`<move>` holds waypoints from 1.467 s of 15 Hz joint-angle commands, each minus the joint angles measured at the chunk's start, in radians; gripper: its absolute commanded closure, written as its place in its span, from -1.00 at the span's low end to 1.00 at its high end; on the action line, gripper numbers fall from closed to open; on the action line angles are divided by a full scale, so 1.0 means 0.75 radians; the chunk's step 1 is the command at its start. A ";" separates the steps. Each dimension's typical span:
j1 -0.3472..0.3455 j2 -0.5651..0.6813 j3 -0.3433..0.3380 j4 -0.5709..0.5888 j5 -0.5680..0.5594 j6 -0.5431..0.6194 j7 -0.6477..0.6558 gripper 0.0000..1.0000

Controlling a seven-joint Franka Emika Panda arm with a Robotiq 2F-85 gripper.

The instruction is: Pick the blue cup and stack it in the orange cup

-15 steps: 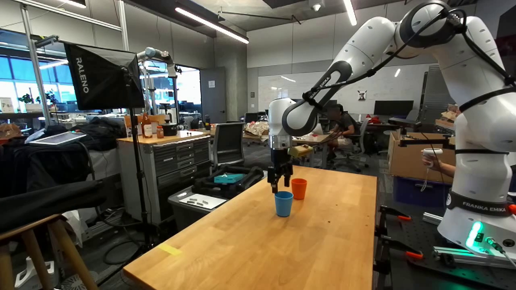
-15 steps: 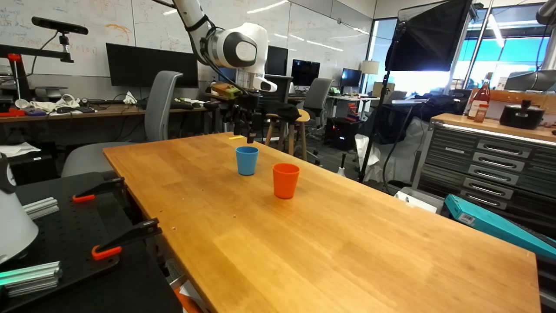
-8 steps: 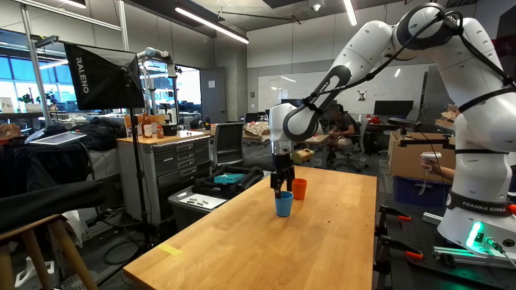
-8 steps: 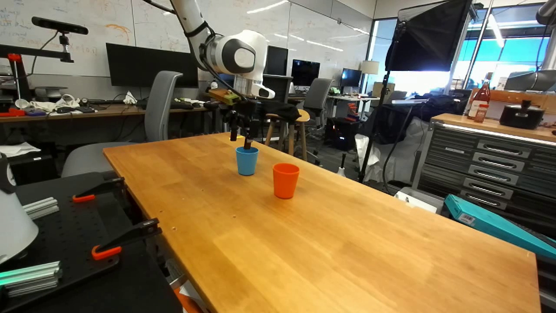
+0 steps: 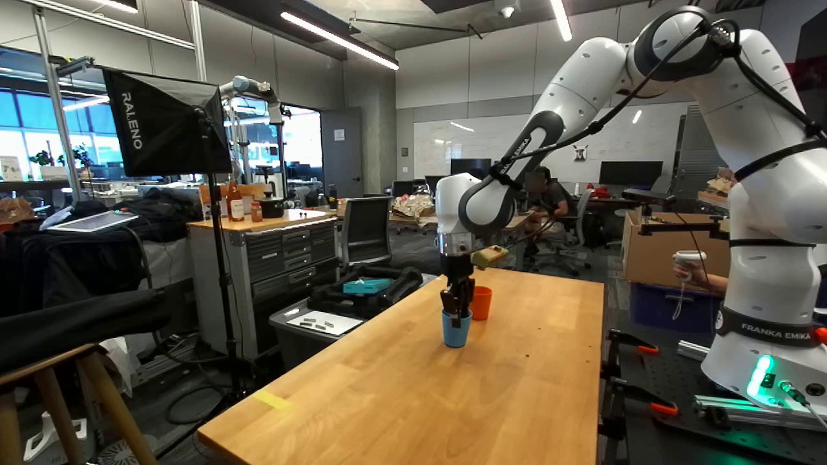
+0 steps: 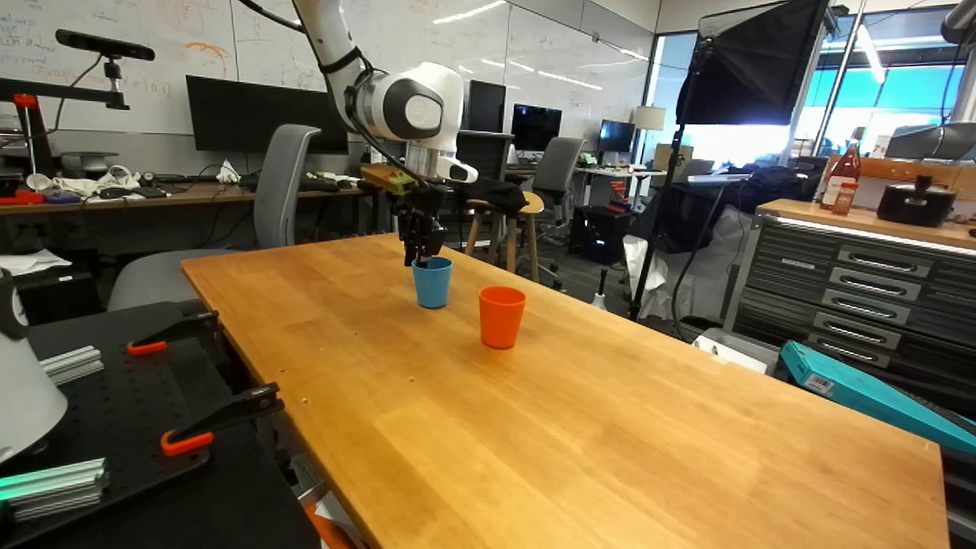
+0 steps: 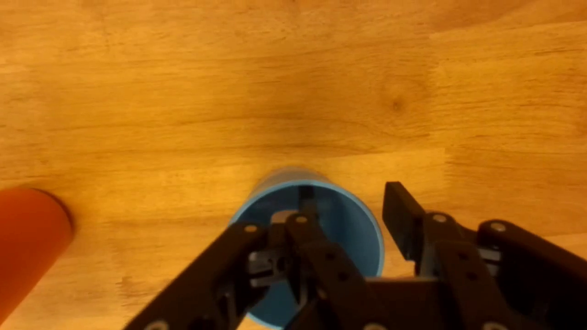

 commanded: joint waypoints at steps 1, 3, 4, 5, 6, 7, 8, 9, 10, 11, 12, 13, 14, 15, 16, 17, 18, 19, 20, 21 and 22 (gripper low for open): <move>0.012 0.016 -0.017 -0.020 -0.006 0.052 -0.025 0.78; 0.012 0.020 -0.016 -0.020 -0.004 0.062 -0.027 0.96; 0.012 0.023 -0.016 -0.013 -0.002 0.062 -0.026 0.99; 0.011 0.020 -0.019 0.000 -0.002 0.059 -0.023 0.96; 0.010 0.020 -0.021 0.011 -0.001 0.057 -0.021 0.94; 0.009 0.020 -0.024 0.022 -0.001 0.055 -0.019 0.94; 0.008 0.023 -0.025 0.032 0.002 0.054 -0.017 0.93; 0.005 0.024 -0.025 0.041 0.005 0.047 -0.020 0.94; 0.004 0.024 -0.028 0.057 0.006 0.029 -0.016 0.93; 0.004 0.025 -0.033 0.078 0.003 0.010 -0.011 0.93; 0.009 0.028 -0.047 0.103 -0.012 -0.004 0.004 0.93; 0.014 0.030 -0.065 0.137 -0.030 -0.026 0.021 0.93; 0.010 0.041 -0.077 0.181 -0.034 -0.045 0.021 0.93; 0.009 0.049 -0.095 0.234 -0.043 -0.079 0.030 0.93; 0.014 0.053 -0.117 0.276 -0.061 -0.112 0.050 0.93; 0.019 0.053 -0.139 0.320 -0.080 -0.166 0.079 0.93; 0.019 0.054 -0.156 0.363 -0.098 -0.214 0.101 0.93; 0.018 0.056 -0.170 0.409 -0.115 -0.280 0.129 0.93; 0.018 0.057 -0.181 0.455 -0.130 -0.352 0.152 0.93; 0.019 0.056 -0.190 0.499 -0.144 -0.425 0.176 0.93; 0.016 0.054 -0.192 0.539 -0.155 -0.500 0.192 0.93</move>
